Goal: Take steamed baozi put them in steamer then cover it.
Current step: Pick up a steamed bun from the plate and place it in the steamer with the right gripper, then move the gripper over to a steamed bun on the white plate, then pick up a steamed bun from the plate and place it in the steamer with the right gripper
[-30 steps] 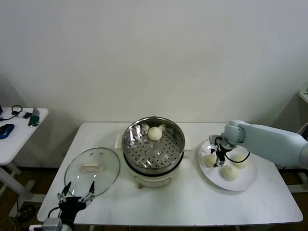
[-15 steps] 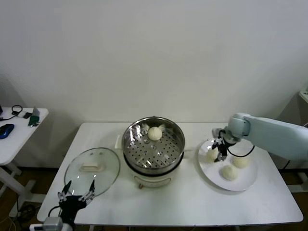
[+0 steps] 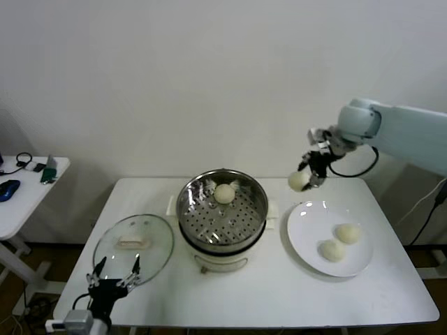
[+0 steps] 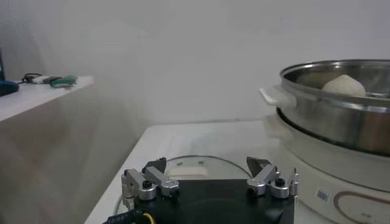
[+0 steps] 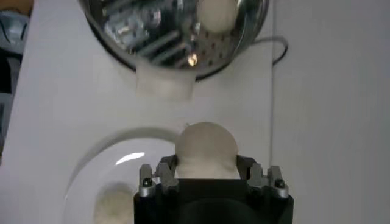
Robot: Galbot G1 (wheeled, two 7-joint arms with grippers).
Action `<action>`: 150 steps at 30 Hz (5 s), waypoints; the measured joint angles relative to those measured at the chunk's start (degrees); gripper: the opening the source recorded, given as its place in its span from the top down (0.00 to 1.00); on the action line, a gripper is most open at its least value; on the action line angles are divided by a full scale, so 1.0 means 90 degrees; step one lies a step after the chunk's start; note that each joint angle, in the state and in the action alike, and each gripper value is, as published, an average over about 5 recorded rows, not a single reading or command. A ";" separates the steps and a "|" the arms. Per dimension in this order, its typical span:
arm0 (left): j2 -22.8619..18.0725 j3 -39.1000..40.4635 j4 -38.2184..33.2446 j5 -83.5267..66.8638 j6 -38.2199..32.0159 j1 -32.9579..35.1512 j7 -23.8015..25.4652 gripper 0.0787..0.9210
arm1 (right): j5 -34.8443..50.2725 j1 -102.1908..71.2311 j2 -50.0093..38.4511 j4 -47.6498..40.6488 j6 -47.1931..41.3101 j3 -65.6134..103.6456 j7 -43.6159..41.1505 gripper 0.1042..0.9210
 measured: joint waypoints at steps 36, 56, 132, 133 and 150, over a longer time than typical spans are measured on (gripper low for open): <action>-0.0041 -0.0082 -0.0097 -0.0033 0.0042 0.0066 -0.0010 0.12 | -0.0498 -0.2051 0.3454 -0.1146 -0.0764 0.0519 0.1254 0.26; -0.0004 0.0001 -0.0177 0.0010 0.0085 0.0017 -0.0005 0.12 | -0.0503 -0.0303 0.1218 0.0186 -0.0017 -0.0461 0.0302 0.12; -0.0118 -0.0012 -0.0317 0.0340 0.0083 0.0236 -0.0043 0.12 | -0.2855 -0.0974 -0.0572 -0.0123 0.1711 0.0660 -0.0229 0.34; -0.0118 -0.0013 -0.0325 0.0344 0.0086 0.0236 -0.0045 0.12 | -0.2866 -0.0769 -0.0451 -0.0026 0.1843 0.0649 -0.0238 0.34; -0.0198 -0.0131 -0.0437 0.0444 0.0032 0.0333 -0.0110 0.12 | -0.3760 0.0005 0.1681 0.1268 0.3301 0.0452 -0.0143 0.34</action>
